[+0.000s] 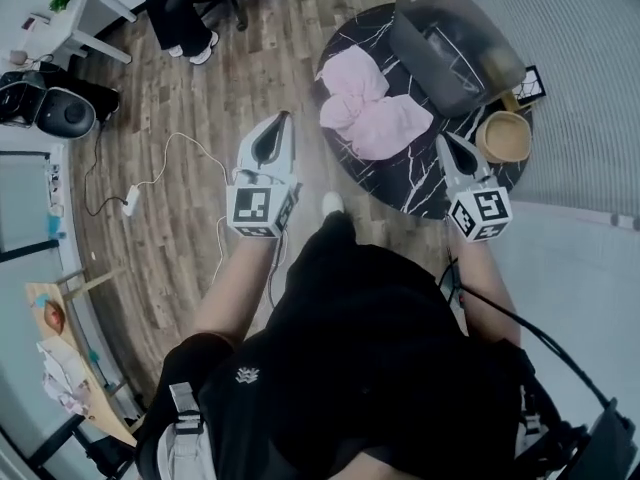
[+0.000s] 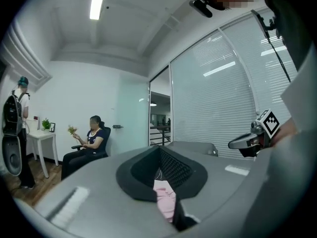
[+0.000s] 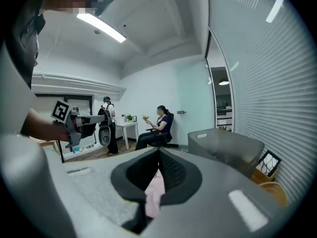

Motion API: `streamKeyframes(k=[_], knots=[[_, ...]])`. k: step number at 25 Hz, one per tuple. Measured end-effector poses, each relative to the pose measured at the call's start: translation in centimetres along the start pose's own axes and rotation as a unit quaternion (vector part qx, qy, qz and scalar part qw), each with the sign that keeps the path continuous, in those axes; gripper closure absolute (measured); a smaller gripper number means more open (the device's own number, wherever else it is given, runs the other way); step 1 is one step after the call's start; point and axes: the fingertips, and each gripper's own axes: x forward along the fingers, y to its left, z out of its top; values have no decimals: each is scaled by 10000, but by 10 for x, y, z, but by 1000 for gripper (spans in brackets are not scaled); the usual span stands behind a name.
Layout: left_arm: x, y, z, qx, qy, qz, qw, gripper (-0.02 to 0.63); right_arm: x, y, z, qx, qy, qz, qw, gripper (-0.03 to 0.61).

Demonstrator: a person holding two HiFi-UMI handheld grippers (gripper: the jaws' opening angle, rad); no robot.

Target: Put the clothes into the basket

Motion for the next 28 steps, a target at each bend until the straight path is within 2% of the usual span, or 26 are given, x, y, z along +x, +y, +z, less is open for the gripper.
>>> streamKeyframes(k=[6,11,14,17,24,28], knots=[[74,38,-14,167,149,-512,9984,607,76,-23,-11,267,188,-358,9988,577],[117,50,-36,96,449,-932,9946,607,102,-50,-2,191,139,-723,9971,577],[142,54,-31,142,137,-1082,9939,607,108,-62,-3,163,232,-861,9959,577],[159,47,-41,53,222,-1260,9918,607,108,-65,-12,231,360,-927,9948,577],[171,32,-75,-91,399,-1286,9909,607,120,-57,-41,274,499,-535,9969,577],[177,30,-94,-95,694,-1040,9921,607,136,-61,-69,335,569,-241,9975,577]])
